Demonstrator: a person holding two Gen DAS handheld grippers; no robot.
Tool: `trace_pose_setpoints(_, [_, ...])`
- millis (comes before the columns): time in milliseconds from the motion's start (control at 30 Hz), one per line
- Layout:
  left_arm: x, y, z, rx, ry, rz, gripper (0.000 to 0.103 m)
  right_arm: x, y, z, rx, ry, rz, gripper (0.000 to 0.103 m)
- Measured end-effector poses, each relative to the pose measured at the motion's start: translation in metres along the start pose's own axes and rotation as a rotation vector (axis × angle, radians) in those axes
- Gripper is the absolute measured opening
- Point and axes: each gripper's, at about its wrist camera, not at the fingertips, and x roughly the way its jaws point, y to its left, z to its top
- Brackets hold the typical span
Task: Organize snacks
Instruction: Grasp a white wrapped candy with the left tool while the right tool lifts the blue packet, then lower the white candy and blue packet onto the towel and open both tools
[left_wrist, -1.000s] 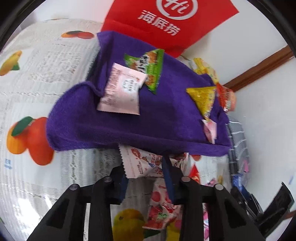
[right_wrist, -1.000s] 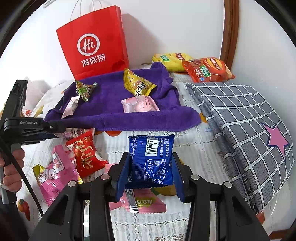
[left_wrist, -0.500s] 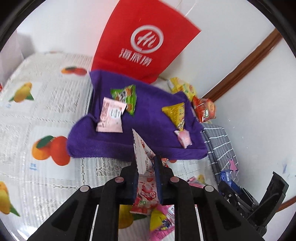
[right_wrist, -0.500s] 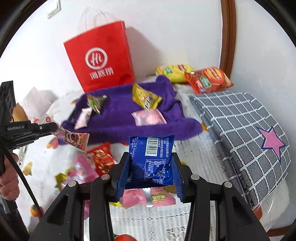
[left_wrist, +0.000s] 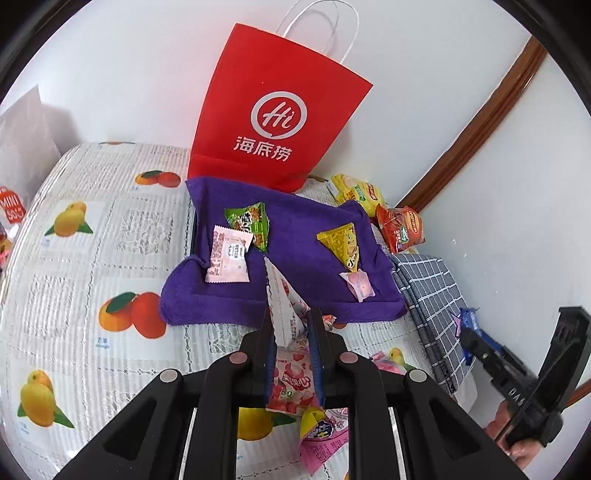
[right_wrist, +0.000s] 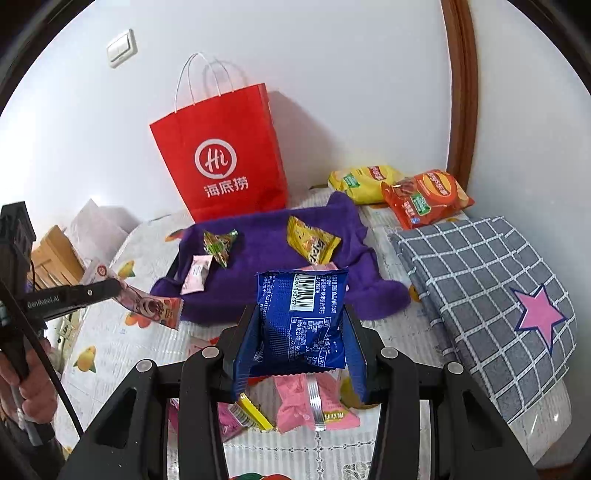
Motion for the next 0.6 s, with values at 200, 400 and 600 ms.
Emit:
trace_pose_setpoints(200, [0.002, 0.0, 0.014, 0.012, -0.007, 0.024, 0.015, 0.004, 0.004, 0.019, -0.011, -0.021, 0.018, 0.044])
trace_pose_setpoints(400, [0.012, 0.006, 0.032, -0.004, -0.003, 0.019, 0.015, 0.025, 0.011, 0.038, -0.024, -0.019, 0.034, 0.044])
trace_pose_setpoints(600, [0.032, 0.008, 0.049, 0.009, 0.013, 0.03, 0.015, 0.051, 0.016, 0.054, -0.032, -0.016, 0.039, 0.044])
